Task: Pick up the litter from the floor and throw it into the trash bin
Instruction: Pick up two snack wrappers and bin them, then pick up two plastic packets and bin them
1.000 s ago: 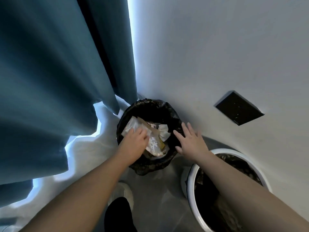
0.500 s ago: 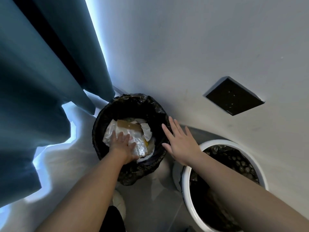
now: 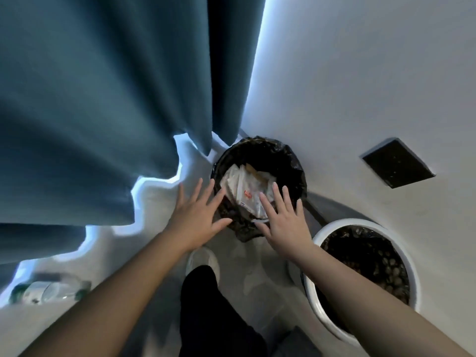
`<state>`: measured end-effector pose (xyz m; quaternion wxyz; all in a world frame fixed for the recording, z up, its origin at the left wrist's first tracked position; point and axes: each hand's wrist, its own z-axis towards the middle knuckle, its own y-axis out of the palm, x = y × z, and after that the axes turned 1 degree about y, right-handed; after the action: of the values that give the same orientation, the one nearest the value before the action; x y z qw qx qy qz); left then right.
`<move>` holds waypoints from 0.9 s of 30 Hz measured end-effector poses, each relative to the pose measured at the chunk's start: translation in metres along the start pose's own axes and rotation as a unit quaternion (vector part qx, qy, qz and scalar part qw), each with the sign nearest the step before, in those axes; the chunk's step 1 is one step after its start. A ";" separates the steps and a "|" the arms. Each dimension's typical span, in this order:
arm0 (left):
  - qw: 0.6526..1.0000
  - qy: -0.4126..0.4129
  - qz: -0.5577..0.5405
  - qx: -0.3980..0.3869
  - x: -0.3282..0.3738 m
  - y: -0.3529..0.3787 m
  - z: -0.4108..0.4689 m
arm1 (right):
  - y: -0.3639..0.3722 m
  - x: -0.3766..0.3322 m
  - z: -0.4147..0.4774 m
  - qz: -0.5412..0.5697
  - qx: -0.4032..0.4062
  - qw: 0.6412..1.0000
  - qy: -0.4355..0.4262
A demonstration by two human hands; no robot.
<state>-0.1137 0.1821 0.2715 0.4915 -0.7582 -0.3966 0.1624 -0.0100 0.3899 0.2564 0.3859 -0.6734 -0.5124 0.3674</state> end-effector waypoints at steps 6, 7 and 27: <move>0.981 -0.172 -0.015 0.087 -0.066 -0.004 -0.155 | -0.037 -0.116 -0.021 -0.022 0.013 0.988 -0.154; 0.974 -0.204 -0.020 0.096 -0.075 -0.001 -0.183 | -0.041 -0.138 -0.025 -0.029 0.018 0.984 -0.175; 0.771 -0.525 -0.204 0.298 -0.144 0.119 -0.553 | -0.019 -0.440 -0.224 -0.133 0.048 0.909 -0.392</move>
<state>0.1992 -0.2927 0.4034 0.4293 -0.2721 -0.6700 0.5411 0.0917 -0.0671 0.4141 0.2311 -0.3817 -0.6892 0.5709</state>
